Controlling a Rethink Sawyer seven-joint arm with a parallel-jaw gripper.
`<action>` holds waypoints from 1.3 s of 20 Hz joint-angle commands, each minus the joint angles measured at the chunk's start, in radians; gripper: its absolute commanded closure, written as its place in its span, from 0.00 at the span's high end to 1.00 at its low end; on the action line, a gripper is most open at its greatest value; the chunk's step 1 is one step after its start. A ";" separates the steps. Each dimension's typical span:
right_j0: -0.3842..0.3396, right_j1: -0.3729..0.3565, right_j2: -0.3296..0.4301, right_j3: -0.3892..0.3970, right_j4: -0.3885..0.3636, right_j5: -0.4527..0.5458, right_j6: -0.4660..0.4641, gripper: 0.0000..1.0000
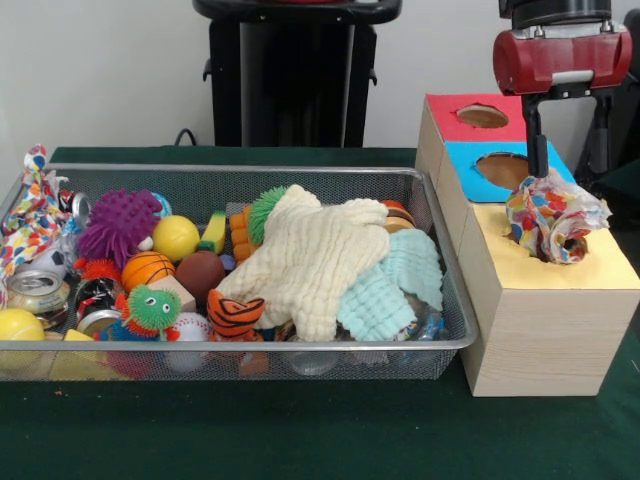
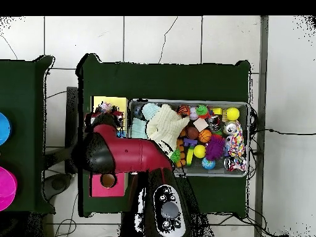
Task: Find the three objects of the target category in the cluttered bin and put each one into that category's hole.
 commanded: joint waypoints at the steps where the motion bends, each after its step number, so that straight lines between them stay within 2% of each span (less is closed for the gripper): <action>1: 0.003 0.017 -0.028 0.048 0.042 0.147 0.192 0.00; 13: 0.008 0.030 -0.033 0.052 0.046 0.133 0.193 0.00; 19: 0.021 0.085 -0.040 0.061 0.039 0.078 0.205 0.00; 26: 0.040 0.139 -0.054 0.037 0.034 0.024 0.209 0.00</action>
